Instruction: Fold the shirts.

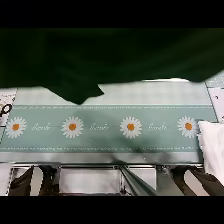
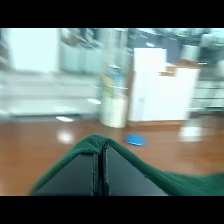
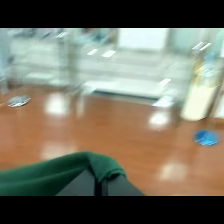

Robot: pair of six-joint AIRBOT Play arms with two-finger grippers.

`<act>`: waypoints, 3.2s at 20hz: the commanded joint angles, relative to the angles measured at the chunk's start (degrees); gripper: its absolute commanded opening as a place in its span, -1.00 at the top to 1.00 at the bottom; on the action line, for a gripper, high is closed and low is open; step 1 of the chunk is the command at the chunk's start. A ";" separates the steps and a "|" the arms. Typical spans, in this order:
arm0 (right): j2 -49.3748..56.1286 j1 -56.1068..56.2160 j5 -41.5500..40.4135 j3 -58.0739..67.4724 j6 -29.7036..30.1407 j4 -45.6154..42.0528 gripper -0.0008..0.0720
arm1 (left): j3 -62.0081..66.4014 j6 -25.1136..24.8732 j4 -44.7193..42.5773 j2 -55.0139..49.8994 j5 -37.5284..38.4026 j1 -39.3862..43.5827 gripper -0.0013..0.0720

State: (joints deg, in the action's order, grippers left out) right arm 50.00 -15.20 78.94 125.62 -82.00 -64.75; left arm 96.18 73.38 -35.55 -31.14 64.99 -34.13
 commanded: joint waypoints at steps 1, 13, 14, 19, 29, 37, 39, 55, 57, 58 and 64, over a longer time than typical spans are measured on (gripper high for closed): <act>-9.64 1.33 4.57 -0.11 -2.12 -8.76 0.93 | 1.11 7.30 -20.63 9.77 0.00 6.25 0.91; -20.65 6.80 7.72 -33.64 -7.52 -12.02 0.93 | -15.28 25.05 -47.91 16.44 11.39 24.41 0.91; -19.37 6.80 6.16 -36.65 -6.99 -10.80 0.93 | -20.46 24.59 -45.64 14.69 8.61 24.41 0.91; -2.12 6.82 -6.21 -45.64 -3.34 -7.93 0.93 | -38.86 21.77 -38.56 -3.17 -14.56 24.46 0.91; 44.57 6.82 -30.12 -37.86 6.08 9.31 0.93 | -19.21 19.67 -32.94 -56.37 -32.94 27.06 0.91; 58.10 6.80 -22.64 -23.85 3.13 9.11 0.93 | -6.88 18.56 -32.94 -67.89 -20.31 28.22 0.91; 57.75 6.32 -17.03 -23.85 3.13 9.05 0.93 | -7.02 14.16 -33.03 -67.12 -11.69 28.15 0.91; 61.99 4.61 4.66 -23.98 2.71 2.38 0.93 | -25.70 6.10 -34.71 -61.90 3.21 27.26 0.91; 62.84 4.61 4.85 -23.98 1.38 0.98 0.92 | -25.68 5.66 -34.73 -61.90 3.26 27.12 0.91; 63.28 4.61 4.98 -23.98 0.83 0.11 0.92 | -25.68 5.66 -34.71 -61.90 3.26 26.99 0.91; 63.76 4.55 4.24 -23.96 0.52 -0.39 0.92 | -25.68 5.03 -34.64 -61.90 3.67 23.23 0.91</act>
State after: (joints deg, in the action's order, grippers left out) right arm 113.47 -10.61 83.48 101.60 -81.06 -64.55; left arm 70.57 78.70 -70.08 -93.08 68.53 -9.23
